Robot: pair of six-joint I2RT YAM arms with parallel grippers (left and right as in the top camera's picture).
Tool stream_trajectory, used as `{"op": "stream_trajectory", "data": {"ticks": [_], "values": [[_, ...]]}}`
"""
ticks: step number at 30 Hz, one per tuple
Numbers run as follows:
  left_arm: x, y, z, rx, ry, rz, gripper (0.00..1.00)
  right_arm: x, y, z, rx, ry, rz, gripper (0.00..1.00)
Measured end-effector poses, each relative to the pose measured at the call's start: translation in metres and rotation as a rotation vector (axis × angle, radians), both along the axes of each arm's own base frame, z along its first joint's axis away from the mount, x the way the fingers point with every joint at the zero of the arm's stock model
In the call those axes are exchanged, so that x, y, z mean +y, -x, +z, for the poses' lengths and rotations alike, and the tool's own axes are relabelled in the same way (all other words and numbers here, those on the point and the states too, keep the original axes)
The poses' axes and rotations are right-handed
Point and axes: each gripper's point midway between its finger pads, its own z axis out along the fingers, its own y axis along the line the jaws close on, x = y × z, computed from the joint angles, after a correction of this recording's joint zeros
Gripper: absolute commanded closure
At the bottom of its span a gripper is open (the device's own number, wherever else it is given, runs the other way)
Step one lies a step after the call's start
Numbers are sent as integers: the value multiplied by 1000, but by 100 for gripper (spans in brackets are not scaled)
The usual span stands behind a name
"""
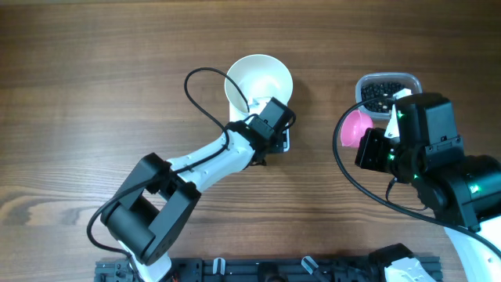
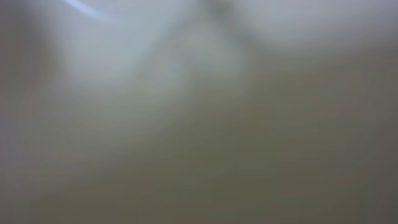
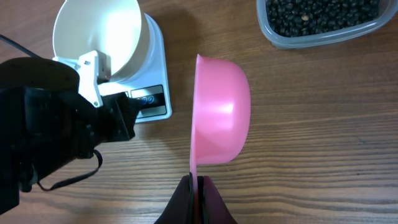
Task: Scoop item into bowl and weigh 150g on scale
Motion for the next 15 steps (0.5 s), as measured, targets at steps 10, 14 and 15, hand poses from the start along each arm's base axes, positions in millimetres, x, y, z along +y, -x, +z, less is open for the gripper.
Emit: {"op": "stream_trajectory", "data": {"ticks": [10,14,15], "values": [[5,32,49,59,67,-39,96,4,-13,9,-63,-19,0,96],[16,43,86,27,89,-39,96,6,-19,14,-94,-28,0,96],[21,45,97,7,94,-35,96,6,-21,16,-108,-31,1,96]]}}
